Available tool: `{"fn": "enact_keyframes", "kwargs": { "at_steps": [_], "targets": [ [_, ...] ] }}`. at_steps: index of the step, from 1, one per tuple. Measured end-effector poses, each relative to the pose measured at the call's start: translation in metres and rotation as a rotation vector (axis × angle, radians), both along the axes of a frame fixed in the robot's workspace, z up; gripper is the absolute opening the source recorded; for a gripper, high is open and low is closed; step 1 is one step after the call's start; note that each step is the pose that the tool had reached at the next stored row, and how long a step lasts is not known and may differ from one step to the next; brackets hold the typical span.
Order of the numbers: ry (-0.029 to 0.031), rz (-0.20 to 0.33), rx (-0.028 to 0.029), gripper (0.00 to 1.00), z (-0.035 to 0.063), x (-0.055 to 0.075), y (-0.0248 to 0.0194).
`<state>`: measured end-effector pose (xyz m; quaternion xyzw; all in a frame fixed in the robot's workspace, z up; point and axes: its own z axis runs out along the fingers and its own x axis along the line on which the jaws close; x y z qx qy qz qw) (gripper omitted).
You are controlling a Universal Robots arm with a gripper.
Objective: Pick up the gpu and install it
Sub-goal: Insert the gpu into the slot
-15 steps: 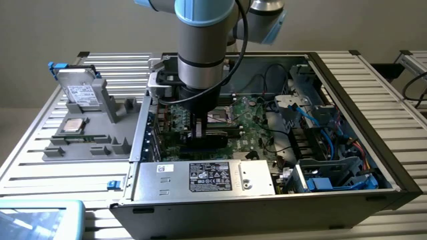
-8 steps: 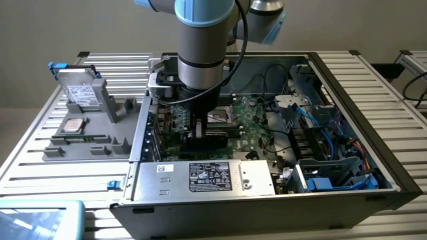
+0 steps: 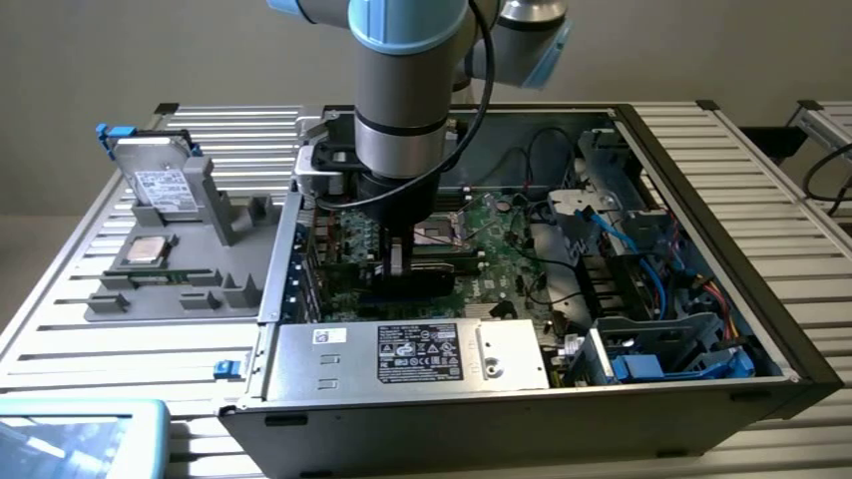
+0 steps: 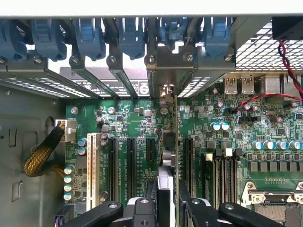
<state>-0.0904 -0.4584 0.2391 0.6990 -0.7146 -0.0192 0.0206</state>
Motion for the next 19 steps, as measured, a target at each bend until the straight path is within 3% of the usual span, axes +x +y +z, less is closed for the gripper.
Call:
{"fn": "enact_keyframes", "kwargs": {
  "at_steps": [19],
  "targets": [
    [0.0001,0.0,-0.0001,0.28,-0.0021,-0.0001,0.0]
  ]
}}
